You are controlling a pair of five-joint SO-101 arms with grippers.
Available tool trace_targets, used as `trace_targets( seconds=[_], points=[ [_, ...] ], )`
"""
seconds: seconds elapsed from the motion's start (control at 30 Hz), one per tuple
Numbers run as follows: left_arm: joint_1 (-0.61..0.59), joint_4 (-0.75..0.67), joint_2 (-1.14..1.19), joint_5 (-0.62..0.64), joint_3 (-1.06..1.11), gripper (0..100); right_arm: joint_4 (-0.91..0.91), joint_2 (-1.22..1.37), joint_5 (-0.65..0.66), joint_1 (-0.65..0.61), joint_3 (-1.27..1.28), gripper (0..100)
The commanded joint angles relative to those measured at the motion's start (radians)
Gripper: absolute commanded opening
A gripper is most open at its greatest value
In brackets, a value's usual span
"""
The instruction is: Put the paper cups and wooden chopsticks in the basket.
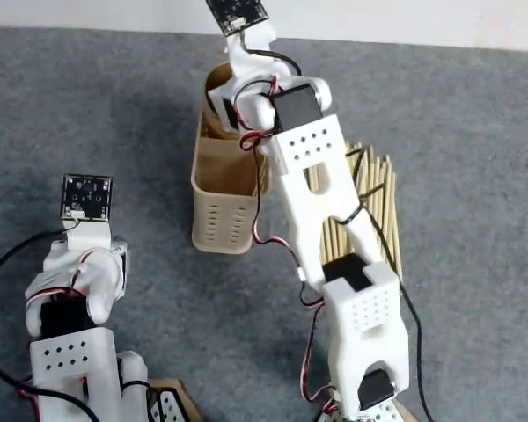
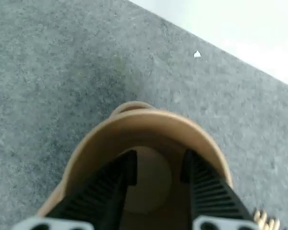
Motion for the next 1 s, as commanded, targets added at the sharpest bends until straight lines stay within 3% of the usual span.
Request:
trace_targets(
  seconds=[0.0,0.17,0.37,0.57,0.8,0.97],
  points=[
    [0.015,-0.015,0.001,0.011,-0.004,16,0.027,-0.042,-0.002,-0.01,-0.128,18.3],
    [0.015,-0.015,0.001,0.011,-0.004,16,0.191,-0.183,-0.009,-0.008,-0.341,18.3],
    [0.015,-0.014,0.001,0.011,-0.004,16,0.386,-0.383,-0.005,0.025,-0.265,18.3],
    [0.015,-0.017,0.001,0.011,0.007,16,0.381,-0.645,0.003,0.306,0.282,18.3],
    [0.015,-0.017,-0.002,0.011,0.008,16,0.329,-0.849,0.339,0.561,0.92,18.3],
    [0.015,-0.017,-0.004,0.011,0.008,16,0.096,-0.842,0.407,0.638,1.322,16.9]
  ],
)
